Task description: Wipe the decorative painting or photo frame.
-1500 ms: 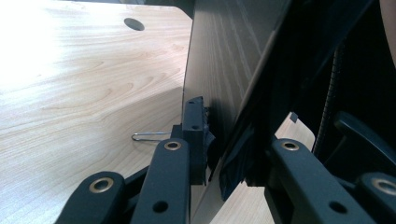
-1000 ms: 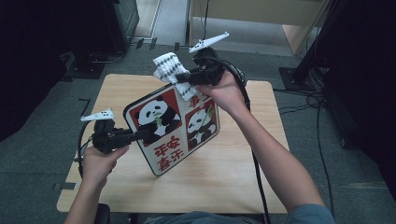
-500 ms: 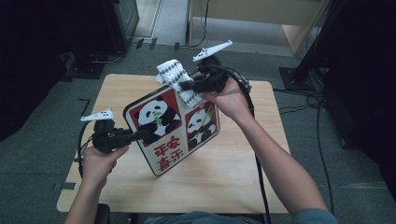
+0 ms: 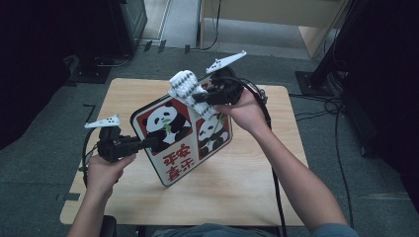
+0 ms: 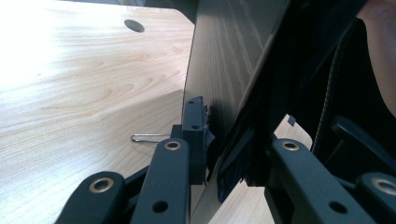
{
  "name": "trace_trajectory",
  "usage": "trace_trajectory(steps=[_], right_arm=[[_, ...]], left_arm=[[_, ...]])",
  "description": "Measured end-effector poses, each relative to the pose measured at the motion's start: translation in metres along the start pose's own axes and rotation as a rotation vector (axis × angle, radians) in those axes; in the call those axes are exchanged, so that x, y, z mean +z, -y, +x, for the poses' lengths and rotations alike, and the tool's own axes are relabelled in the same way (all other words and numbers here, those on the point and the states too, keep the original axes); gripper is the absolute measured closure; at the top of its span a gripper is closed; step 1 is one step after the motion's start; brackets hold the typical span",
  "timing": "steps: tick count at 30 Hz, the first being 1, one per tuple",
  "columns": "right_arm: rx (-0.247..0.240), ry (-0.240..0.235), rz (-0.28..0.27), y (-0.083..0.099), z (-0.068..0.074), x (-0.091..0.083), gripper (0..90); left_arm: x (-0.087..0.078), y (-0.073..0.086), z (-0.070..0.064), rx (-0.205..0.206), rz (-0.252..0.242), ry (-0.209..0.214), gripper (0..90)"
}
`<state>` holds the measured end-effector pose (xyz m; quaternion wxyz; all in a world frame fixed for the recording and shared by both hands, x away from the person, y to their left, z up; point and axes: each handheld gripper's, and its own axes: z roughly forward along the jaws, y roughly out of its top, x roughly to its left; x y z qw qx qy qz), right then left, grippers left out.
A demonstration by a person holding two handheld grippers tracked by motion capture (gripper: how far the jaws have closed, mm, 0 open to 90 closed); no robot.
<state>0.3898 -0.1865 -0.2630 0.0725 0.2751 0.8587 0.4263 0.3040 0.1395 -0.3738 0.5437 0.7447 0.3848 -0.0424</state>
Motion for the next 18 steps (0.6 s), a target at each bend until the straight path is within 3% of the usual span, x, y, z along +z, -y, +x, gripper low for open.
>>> trace_trajectory(steps=[18], right_arm=[[0.008,0.006,0.039,0.017,-0.004,0.009,81.2]], left_arm=[[0.0,0.0,0.0,0.0,0.0,0.003,76.2]])
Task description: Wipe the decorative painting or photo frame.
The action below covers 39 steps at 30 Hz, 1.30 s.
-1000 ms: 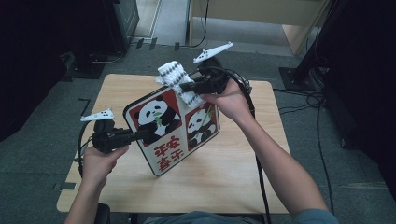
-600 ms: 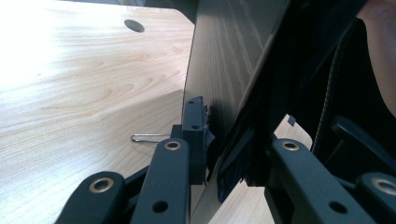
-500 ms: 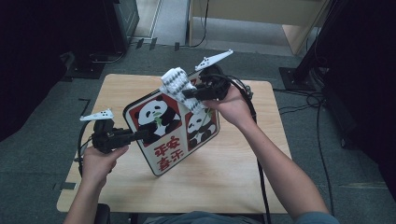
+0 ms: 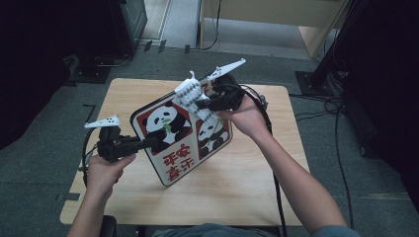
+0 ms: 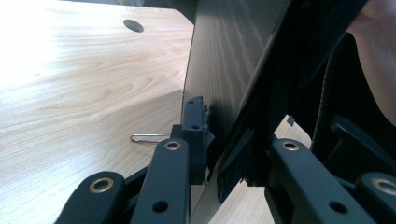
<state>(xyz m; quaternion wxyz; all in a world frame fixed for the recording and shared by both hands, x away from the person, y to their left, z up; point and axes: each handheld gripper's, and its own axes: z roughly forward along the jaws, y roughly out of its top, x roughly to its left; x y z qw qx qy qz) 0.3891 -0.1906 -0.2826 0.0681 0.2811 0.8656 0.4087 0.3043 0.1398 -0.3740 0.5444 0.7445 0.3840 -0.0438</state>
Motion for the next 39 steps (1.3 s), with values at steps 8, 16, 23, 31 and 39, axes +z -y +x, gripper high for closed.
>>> trace_trajectory(steps=[8,16,23,31,39], right_arm=[[0.013,-0.003,0.016,0.008,-0.001,0.005,81.0],[0.022,-0.004,0.028,0.015,-0.001,0.008,80.8],[0.03,-0.012,0.022,0.023,-0.003,0.012,80.5],[0.04,-0.016,0.023,0.031,-0.004,0.016,80.1],[0.053,-0.022,0.028,0.04,-0.005,0.02,79.9]], left_arm=[[0.0,0.0,0.0,0.0,0.0,0.001,76.1],[0.0,0.0,0.0,0.0,0.0,0.0,76.2],[0.0,0.0,0.0,0.001,-0.001,0.0,76.2],[0.0,0.0,0.0,0.0,-0.001,0.0,76.1],[0.0,0.0,0.0,-0.003,-0.002,-0.002,76.1]])
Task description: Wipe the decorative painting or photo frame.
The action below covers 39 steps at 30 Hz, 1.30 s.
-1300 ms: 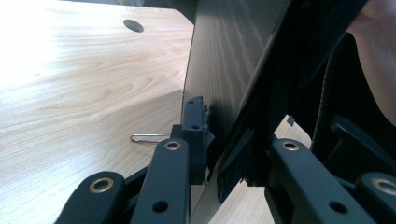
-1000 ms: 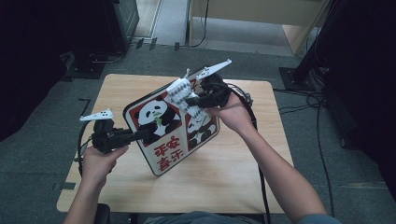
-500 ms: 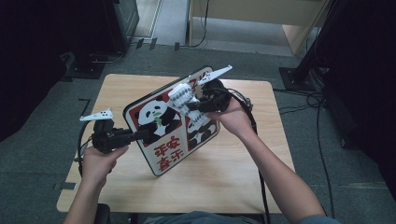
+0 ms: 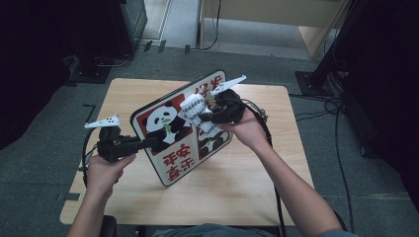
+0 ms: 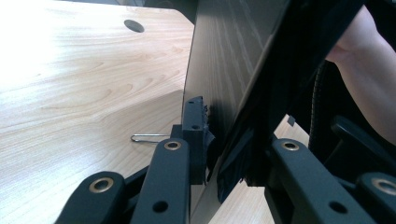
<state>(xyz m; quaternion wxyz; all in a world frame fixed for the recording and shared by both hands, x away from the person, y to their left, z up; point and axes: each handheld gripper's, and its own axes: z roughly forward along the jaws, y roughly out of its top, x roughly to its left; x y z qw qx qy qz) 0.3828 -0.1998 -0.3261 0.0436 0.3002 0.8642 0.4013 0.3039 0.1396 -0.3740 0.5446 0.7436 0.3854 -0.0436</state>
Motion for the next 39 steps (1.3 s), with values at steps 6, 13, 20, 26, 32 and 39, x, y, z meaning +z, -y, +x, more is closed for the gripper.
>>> trace_trajectory(steps=[6,13,20,26,32,39], right_arm=[[0.008,-0.009,0.0,0.003,0.0,0.002,79.9],[0.016,-0.015,0.013,0.01,-0.001,0.007,79.7],[0.022,-0.013,0.028,0.017,-0.002,0.011,79.6],[0.033,-0.018,0.04,0.026,-0.005,0.016,79.3],[0.039,-0.017,0.052,0.034,-0.005,0.021,79.4],[0.052,-0.024,0.059,0.041,-0.006,0.025,79.2]], left_arm=[[0.0,0.0,0.0,-0.004,0.0,0.001,76.1],[0.0,0.0,0.0,-0.004,0.0,0.002,76.0],[0.0,0.0,0.0,-0.004,0.001,0.003,76.0],[0.0,0.0,0.0,-0.003,0.002,0.003,75.9],[0.0,0.0,0.001,-0.007,0.001,0.008,75.8],[0.0,0.0,0.001,-0.004,0.003,0.006,75.8]])
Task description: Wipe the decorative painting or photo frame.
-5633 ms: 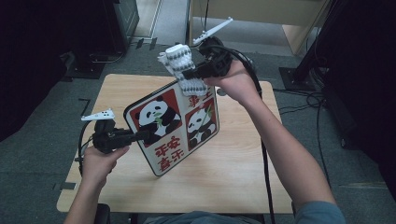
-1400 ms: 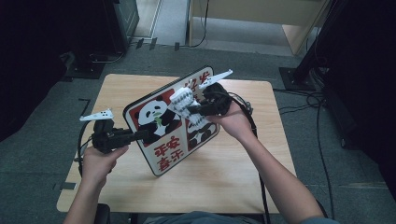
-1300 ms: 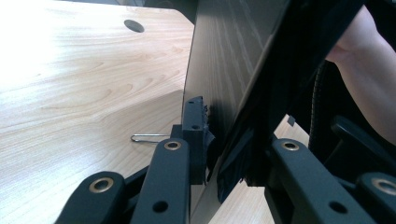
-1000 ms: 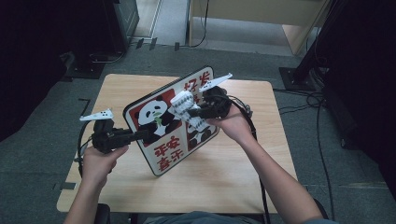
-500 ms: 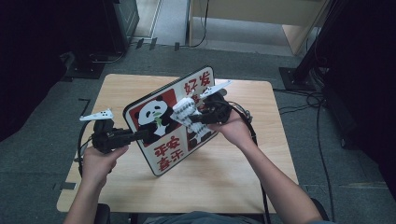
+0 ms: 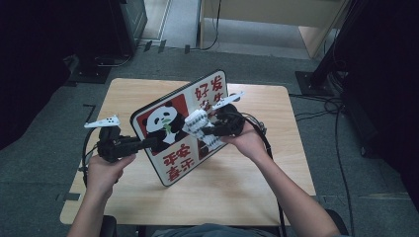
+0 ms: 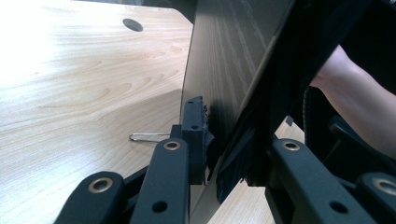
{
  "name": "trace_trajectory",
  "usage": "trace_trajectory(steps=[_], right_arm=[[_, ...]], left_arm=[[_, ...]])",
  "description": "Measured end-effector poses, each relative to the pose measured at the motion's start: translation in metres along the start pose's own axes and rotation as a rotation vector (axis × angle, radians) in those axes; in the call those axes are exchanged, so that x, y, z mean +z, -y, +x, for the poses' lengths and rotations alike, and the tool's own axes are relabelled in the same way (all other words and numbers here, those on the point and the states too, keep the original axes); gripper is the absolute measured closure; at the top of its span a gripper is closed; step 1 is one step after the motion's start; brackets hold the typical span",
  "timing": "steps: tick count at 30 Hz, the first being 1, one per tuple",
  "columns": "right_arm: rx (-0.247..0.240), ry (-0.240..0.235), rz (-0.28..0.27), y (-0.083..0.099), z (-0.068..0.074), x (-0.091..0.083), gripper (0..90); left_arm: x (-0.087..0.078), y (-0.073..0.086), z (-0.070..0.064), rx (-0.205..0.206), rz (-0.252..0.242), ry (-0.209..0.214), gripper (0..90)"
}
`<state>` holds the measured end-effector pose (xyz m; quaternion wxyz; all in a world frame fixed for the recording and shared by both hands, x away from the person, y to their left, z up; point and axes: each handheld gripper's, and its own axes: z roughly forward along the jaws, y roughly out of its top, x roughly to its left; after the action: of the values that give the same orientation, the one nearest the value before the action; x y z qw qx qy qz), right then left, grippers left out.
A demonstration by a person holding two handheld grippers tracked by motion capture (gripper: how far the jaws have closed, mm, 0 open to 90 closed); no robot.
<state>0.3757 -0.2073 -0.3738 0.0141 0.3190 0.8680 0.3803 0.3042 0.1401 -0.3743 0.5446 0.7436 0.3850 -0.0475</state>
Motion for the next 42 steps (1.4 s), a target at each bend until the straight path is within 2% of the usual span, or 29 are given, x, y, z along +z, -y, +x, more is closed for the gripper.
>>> trace_trajectory(steps=[18,42], right_arm=[[0.025,-0.015,0.009,0.024,-0.004,0.017,78.6],[0.051,-0.023,0.072,0.058,-0.01,0.04,78.9]], left_arm=[[0.0,0.0,0.0,0.0,0.0,0.001,75.8],[0.0,0.0,0.0,0.002,0.0,0.003,75.6]])
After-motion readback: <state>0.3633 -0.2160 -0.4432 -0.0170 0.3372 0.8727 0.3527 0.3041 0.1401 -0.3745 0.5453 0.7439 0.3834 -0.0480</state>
